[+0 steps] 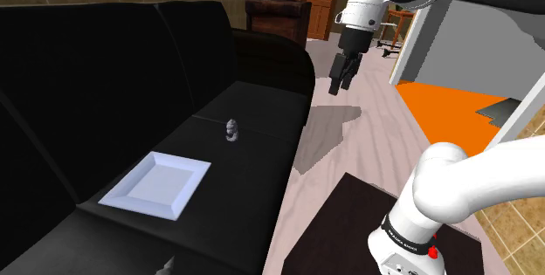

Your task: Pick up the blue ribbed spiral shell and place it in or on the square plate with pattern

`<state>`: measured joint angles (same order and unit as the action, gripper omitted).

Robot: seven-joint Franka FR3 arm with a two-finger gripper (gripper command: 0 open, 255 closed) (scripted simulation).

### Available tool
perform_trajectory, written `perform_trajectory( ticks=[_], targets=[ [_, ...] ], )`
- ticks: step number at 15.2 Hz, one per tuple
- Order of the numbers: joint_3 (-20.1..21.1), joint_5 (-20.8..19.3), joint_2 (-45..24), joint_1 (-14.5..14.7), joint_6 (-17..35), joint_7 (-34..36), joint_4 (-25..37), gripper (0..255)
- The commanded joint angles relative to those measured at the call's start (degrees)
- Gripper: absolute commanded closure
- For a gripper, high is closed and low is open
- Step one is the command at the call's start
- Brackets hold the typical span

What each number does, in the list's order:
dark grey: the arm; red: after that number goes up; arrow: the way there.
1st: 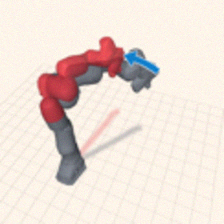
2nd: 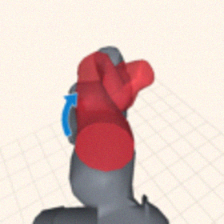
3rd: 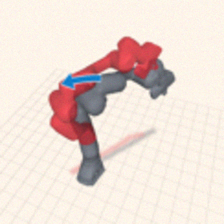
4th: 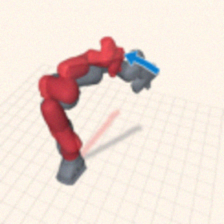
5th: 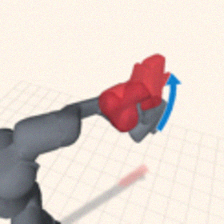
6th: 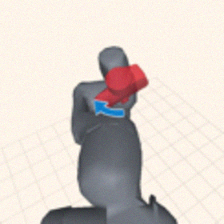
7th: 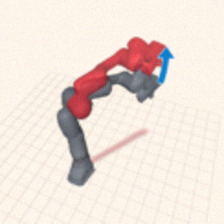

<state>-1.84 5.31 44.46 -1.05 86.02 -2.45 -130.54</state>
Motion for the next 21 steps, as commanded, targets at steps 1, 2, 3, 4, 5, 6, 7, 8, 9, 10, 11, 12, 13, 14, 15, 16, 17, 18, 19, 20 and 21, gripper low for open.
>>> perform_trajectory(
  ticks=[1,2,3,4,5,6,7,8,9,10,11,12,13,14,15,16,17,18,19,20,21],
  targets=[
    [0.0,0.0,0.0,0.0,0.0,0.0,0.0,0],
    [0.3,0.6,-1.9,-0.1,1.4,0.9,0.2,0],
    [0.5,1.3,-3.8,-0.1,2.8,1.7,0.5,0],
    [0.7,1.9,-5.7,-0.2,4.1,2.6,0.8,0],
    [1.0,2.5,-7.7,-0.2,5.4,3.4,1.2,0],
    [1.2,3.0,-9.7,-0.2,6.7,4.1,1.7,0],
    [1.4,3.6,-11.8,-0.3,7.9,4.9,2.3,0],
    [1.5,4.2,-13.8,-0.3,9.1,5.6,2.9,0],
    [1.7,4.7,-15.9,-0.3,10.2,6.4,3.6,0],
    [1.8,5.3,-18.0,-0.3,11.3,7.1,4.3,0],
    [1.9,5.8,-20.1,-0.4,12.4,7.8,5.2,0],
    [2.0,6.4,-22.3,-0.4,13.4,8.4,6.1,0],
    [2.1,6.9,-24.4,-0.4,14.3,9.1,7.0,0],
    [2.1,7.4,-26.6,-0.4,15.2,9.7,8.1,0],
    [2.2,8.0,-28.8,-0.4,16.1,10.3,9.2,0],
    [2.2,8.5,-31.0,-0.4,16.9,10.9,10.3,0],
    [2.2,9.0,-33.2,-0.4,17.6,11.5,11.6,0],
    [2.2,9.5,-35.4,-0.3,18.3,12.1,12.9,0],
    [2.2,10.1,-37.6,-0.3,18.9,12.6,14.2,0],
    [2.2,10.6,-39.8,-0.4,19.5,13.2,15.6,0],
    [2.2,11.1,-42.0,-0.4,20.0,13.7,17.1,0]
  ],
)
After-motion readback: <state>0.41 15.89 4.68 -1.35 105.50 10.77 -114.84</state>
